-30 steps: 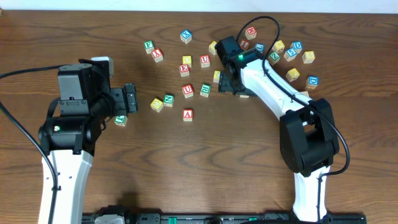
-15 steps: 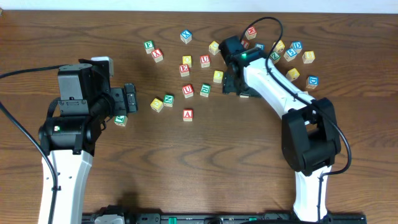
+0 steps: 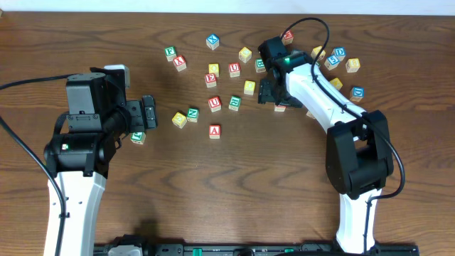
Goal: Spell out AI2
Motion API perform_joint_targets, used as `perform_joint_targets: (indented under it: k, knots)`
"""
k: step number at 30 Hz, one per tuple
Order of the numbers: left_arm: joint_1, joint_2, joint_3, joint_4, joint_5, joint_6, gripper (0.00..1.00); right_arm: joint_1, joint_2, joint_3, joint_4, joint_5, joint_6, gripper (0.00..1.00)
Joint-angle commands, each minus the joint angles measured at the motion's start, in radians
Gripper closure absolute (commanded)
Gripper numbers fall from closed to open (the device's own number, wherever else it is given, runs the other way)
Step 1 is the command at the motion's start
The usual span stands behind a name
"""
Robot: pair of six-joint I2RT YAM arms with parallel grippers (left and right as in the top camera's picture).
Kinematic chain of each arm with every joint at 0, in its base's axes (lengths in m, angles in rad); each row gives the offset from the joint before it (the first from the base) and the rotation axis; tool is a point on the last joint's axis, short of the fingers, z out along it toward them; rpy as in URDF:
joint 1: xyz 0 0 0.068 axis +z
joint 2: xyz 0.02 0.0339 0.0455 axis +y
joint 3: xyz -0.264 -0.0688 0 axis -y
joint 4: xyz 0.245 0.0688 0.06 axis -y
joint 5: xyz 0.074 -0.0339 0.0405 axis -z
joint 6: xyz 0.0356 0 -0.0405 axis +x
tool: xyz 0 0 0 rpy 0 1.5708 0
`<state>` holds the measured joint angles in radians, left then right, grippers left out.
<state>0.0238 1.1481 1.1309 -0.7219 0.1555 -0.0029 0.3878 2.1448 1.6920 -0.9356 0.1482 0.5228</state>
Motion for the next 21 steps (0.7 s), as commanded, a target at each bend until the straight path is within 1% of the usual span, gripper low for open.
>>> perform_joint_targets:
  k: [1,12,21]
  knots:
    - [0.004,-0.003,0.027,0.000,0.006,0.003,0.06,0.001,-0.001,-0.003,0.005,-0.016,-0.031,0.23]
    - [0.004,-0.003,0.027,0.000,0.006,0.003,0.06,0.001,0.000,-0.004,0.005,-0.006,-0.031,0.26]
    - [0.004,-0.003,0.027,0.000,0.006,0.003,0.06,0.001,0.000,-0.028,0.016,0.003,-0.030,0.26]
